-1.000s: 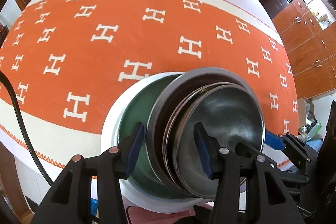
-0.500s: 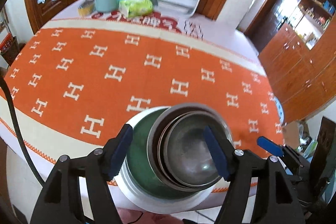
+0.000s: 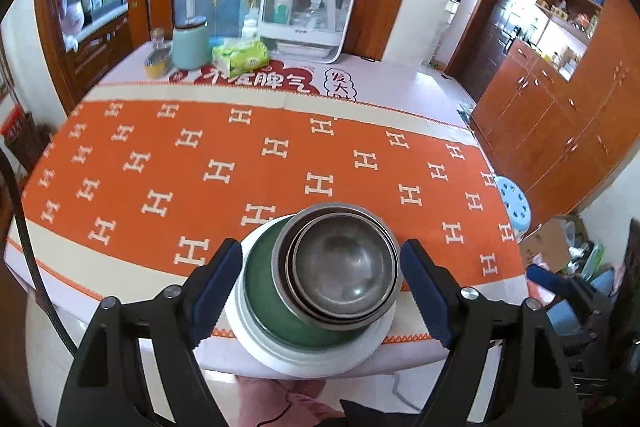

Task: Organize plates and bowls

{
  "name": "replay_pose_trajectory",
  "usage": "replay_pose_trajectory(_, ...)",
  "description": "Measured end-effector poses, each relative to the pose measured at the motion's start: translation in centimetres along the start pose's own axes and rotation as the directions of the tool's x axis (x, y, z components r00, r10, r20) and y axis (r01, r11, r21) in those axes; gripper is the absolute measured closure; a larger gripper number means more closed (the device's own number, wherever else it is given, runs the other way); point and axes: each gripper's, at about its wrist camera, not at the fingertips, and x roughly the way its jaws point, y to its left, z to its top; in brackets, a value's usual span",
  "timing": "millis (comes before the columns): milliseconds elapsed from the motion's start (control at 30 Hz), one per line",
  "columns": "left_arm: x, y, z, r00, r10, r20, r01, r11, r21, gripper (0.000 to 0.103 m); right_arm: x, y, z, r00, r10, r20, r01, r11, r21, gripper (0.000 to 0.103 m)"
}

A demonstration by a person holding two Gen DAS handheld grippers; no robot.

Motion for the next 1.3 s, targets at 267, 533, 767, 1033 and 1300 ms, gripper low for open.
replay_pose_trajectory(267,-1.0,-1.7,-1.2,1.000,0.002,0.000,-0.002,0.999,0.040,0.015,-2.5,2.4,-0.2,1.000,0.001,-0.004,-0.001,0.999,0.038,0.008)
replay_pose_trajectory(533,-1.7,-2.4,-1.5,0.999,0.035,0.036,-0.036,0.999,0.032,0.011,-2.5,2.9,-0.2,0.996,-0.087,-0.003,0.087,0.995,0.046,0.008)
replay_pose_trajectory(767,-1.5,-2.7,-2.3,0.993,0.112,0.048,-0.113,0.993,0.025,0.010,-2.3,3.2,-0.4,0.991,-0.134,0.019,0.133,0.990,0.054,0.008)
replay_pose_trajectory(1033,-2.2,-3.4,-2.8,0.980,0.181,0.082,-0.185,0.981,0.049,0.002,-2.1,3.8,-0.7,0.991,-0.128,0.030,0.127,0.991,0.040,0.000)
replay_pose_trajectory(1300,-2.7,-3.5,-3.1,0.973,0.212,0.090,-0.217,0.975,0.055,0.001,-2.1,3.8,-1.1,0.991,-0.130,0.040,0.129,0.991,0.042,0.000)
